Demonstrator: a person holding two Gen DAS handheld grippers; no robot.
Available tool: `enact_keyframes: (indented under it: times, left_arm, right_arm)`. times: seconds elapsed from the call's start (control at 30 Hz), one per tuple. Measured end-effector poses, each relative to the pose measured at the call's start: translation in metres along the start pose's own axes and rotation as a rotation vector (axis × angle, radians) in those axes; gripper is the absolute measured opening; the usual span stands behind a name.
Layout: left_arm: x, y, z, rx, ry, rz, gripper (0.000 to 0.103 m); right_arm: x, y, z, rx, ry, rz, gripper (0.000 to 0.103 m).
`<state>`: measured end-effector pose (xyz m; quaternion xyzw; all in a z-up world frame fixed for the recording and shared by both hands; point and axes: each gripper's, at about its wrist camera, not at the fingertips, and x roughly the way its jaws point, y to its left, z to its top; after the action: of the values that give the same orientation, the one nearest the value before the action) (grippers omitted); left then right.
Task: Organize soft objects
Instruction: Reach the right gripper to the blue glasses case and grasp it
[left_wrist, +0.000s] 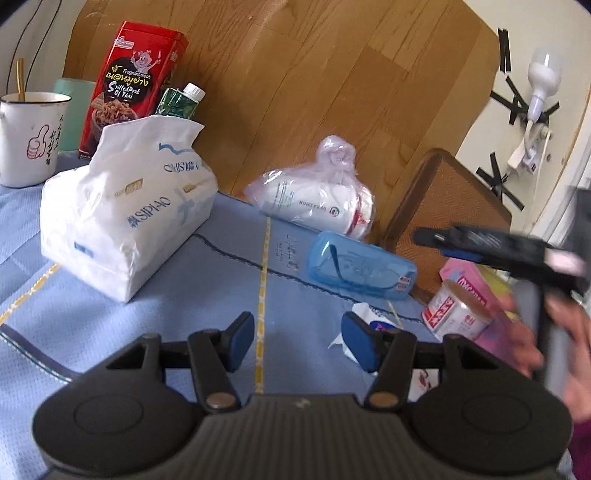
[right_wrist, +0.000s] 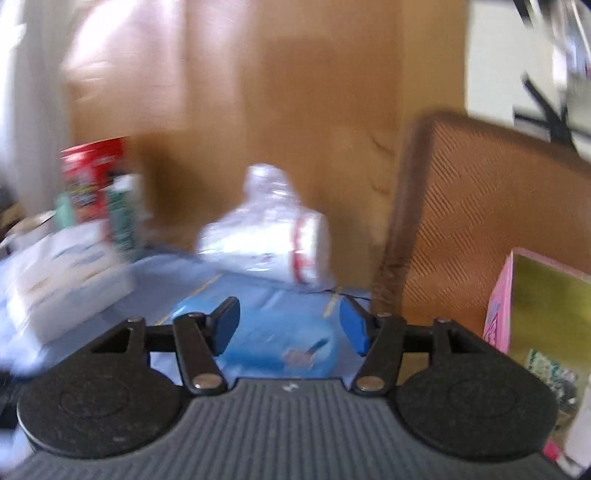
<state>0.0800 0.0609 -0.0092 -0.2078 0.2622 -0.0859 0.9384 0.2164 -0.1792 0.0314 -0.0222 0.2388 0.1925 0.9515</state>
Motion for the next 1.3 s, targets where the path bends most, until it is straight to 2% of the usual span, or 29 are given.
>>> enact_keyframes:
  times: [0.13,0.23,0.27,0.3,0.37,0.47,0.6,0.73,0.83,0.93,1.03,1.13,1.2,1.3]
  left_arm:
    - [0.0,0.01,0.001,-0.055,-0.016,-0.005,0.057]
    - [-0.002,0.014,0.002,-0.083,-0.026,0.002,0.058]
    - [-0.003,0.016,0.002,-0.089,-0.034,0.008,0.058]
    - [-0.004,0.017,0.002,-0.098,-0.044,0.019,0.06]
    - [-0.008,0.021,0.003,-0.119,-0.067,0.041,0.063]
    - [-0.009,0.027,0.004,-0.153,-0.07,0.041,0.064]
    - [-0.008,0.028,0.004,-0.156,-0.064,0.034,0.064]
    - [-0.006,0.024,0.002,-0.133,-0.055,0.024,0.064]
    - [-0.006,0.021,0.002,-0.114,-0.052,0.02,0.065]
    - [-0.006,0.021,0.001,-0.113,-0.053,0.02,0.065]
    - [-0.006,0.022,0.002,-0.119,-0.053,0.022,0.065]
    - [-0.008,0.021,0.001,-0.118,-0.062,0.029,0.065]
    - [-0.009,0.022,0.001,-0.121,-0.068,0.035,0.065]
    - [-0.01,0.025,0.002,-0.14,-0.075,0.04,0.065]
  right_arm:
    - [0.045,-0.014,0.01,0.101,0.133,-0.016,0.062]
    - [0.068,-0.007,-0.002,0.16,0.237,0.029,0.061]
    - [0.073,0.001,-0.007,0.164,0.284,0.057,0.054]
    - [0.074,0.007,-0.016,0.178,0.306,0.088,0.056]
    - [0.065,0.028,-0.025,0.121,0.291,0.095,0.055]
    - [0.038,0.051,-0.039,0.094,0.291,0.228,0.055]
    - [0.0,0.064,-0.051,0.042,0.239,0.286,0.054]
    - [-0.048,0.038,-0.058,0.122,0.107,0.235,0.056]
    - [-0.068,0.016,-0.067,0.196,0.048,0.176,0.062]
    - [-0.077,-0.002,-0.08,0.287,0.053,0.165,0.065]
    - [-0.063,-0.012,-0.083,0.37,0.087,0.167,0.068]
    - [-0.053,-0.021,-0.083,0.448,0.106,0.213,0.066]
    - [-0.048,-0.016,-0.08,0.46,0.132,0.258,0.055]
    - [-0.049,0.009,-0.077,0.368,0.161,0.32,0.047]
